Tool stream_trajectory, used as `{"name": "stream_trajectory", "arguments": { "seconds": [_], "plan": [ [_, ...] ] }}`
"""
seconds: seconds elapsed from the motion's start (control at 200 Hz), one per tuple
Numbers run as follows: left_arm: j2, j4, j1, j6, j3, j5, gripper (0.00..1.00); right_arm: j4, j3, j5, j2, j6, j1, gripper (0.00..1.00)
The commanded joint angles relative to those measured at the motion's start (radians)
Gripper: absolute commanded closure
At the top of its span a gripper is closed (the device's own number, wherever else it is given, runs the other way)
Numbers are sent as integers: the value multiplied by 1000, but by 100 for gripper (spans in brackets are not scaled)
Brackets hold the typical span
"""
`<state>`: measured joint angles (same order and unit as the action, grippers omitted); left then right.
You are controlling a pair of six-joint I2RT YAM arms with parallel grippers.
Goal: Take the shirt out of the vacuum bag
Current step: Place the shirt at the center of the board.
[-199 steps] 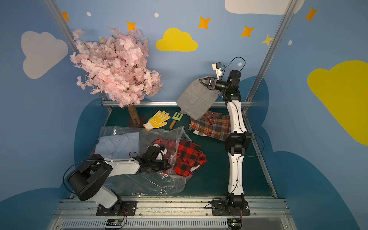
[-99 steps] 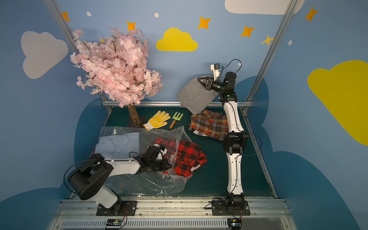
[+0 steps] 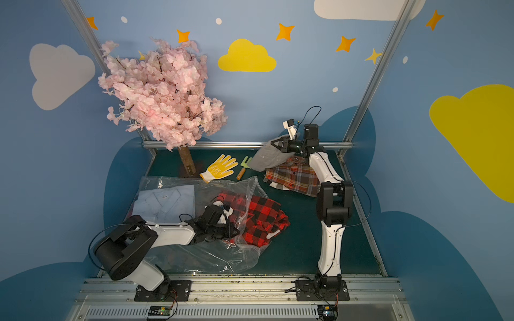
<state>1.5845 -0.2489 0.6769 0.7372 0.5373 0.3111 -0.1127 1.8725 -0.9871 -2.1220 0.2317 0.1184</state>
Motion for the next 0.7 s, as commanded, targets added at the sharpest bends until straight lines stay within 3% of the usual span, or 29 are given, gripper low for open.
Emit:
{"name": "stream_trajectory", "arguments": {
  "seconds": [0.0, 0.285, 0.651, 0.696],
  "plan": [
    [6, 197, 6, -18, -46, -58, 97, 29, -107, -28, 180, -89, -32, 100],
    [-1, 195, 20, -19, -48, -63, 97, -33, -462, -4, 434, -176, -99, 100],
    [13, 178, 33, -18, -58, -59, 97, -34, -944, 145, 647, -71, -136, 100],
    [10, 177, 33, -18, -60, -59, 97, -57, -980, 148, 666, -58, -144, 92]
  ]
}}
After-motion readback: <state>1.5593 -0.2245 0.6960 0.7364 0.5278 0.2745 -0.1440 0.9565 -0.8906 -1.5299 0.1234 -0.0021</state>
